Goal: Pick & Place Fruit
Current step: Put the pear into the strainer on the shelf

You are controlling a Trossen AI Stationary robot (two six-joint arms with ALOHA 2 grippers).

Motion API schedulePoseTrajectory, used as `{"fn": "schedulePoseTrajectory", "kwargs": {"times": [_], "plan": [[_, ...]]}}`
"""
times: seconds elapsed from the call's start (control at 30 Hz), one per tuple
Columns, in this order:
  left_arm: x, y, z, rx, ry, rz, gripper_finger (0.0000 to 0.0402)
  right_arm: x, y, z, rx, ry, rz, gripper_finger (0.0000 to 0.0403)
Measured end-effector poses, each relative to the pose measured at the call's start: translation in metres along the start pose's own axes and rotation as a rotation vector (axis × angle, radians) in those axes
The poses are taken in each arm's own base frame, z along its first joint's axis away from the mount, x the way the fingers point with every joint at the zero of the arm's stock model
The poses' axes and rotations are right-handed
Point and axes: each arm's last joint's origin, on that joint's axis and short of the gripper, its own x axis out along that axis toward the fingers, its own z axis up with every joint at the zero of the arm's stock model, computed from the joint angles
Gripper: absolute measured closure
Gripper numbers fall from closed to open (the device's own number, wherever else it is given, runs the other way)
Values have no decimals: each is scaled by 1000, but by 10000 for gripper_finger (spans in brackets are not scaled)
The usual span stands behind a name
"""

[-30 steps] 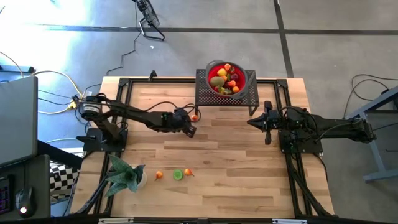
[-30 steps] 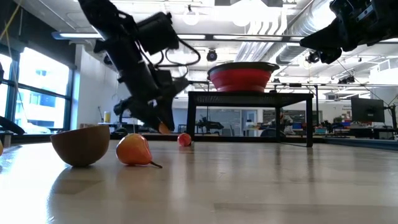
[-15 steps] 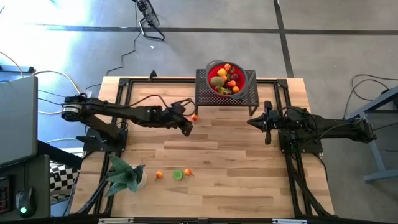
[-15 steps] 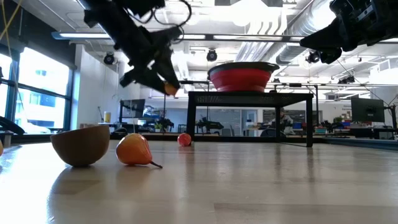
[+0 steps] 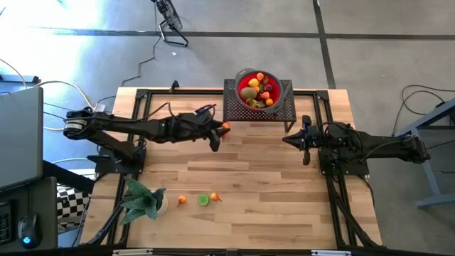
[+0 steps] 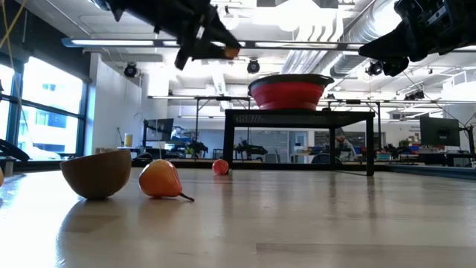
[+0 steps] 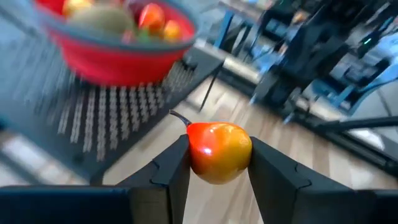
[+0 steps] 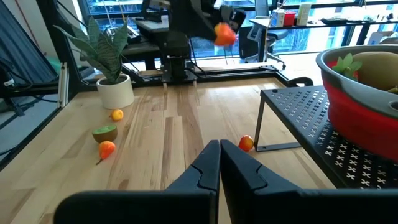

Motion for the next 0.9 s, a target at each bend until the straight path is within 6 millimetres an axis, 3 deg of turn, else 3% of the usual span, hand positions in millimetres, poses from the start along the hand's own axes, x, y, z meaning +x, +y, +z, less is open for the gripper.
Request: {"fn": "schedulePoseTrajectory", "kwargs": {"times": [0.37, 0.53, 0.9], "plan": [[-1, -6, 15, 63, -152, -56, 262, 0, 0, 0, 0, 0, 0, 398], [2, 2, 29, 55, -176, -53, 262, 0, 0, 0, -4, 0, 0, 398], [41, 16, 71, 138, -143, -41, 262, 0, 0, 0, -4, 0, 0, 398]]}}
